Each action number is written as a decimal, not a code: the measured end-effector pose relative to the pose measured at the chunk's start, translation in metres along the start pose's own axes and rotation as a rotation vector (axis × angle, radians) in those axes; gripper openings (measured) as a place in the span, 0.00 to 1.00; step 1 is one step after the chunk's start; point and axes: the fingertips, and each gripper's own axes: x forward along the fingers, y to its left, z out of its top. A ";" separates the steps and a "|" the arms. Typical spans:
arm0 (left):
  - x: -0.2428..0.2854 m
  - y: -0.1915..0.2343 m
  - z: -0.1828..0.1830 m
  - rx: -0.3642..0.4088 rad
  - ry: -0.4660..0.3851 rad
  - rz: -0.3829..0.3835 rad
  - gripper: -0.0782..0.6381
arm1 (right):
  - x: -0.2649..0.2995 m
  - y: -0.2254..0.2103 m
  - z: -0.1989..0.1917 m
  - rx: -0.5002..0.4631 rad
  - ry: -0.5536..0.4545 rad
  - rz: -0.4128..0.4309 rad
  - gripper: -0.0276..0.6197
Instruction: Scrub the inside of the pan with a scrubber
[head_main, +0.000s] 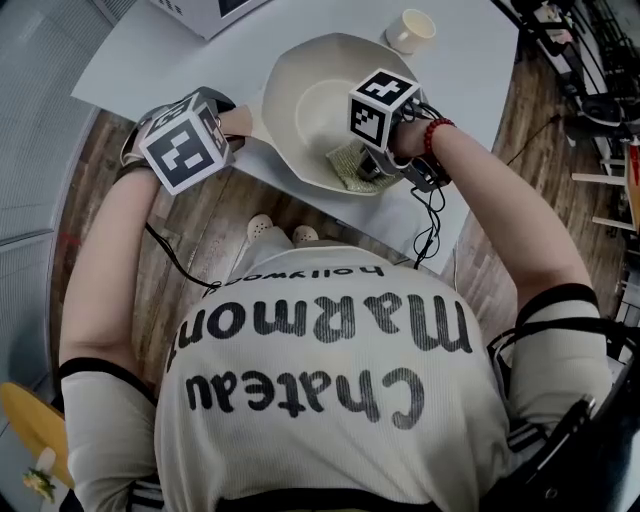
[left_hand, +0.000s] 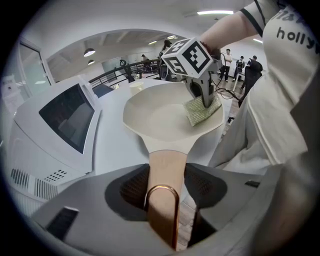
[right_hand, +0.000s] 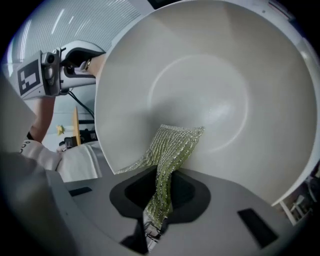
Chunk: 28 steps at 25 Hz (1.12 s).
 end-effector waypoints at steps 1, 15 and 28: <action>-0.001 0.000 -0.001 -0.002 -0.001 0.000 0.41 | -0.001 -0.002 -0.001 -0.021 0.012 -0.027 0.13; -0.001 -0.002 0.000 -0.003 0.005 0.018 0.41 | -0.035 -0.074 -0.020 -0.242 0.192 -0.459 0.13; 0.000 0.000 -0.007 0.003 0.009 0.010 0.43 | -0.058 -0.098 -0.010 -0.454 0.279 -0.789 0.13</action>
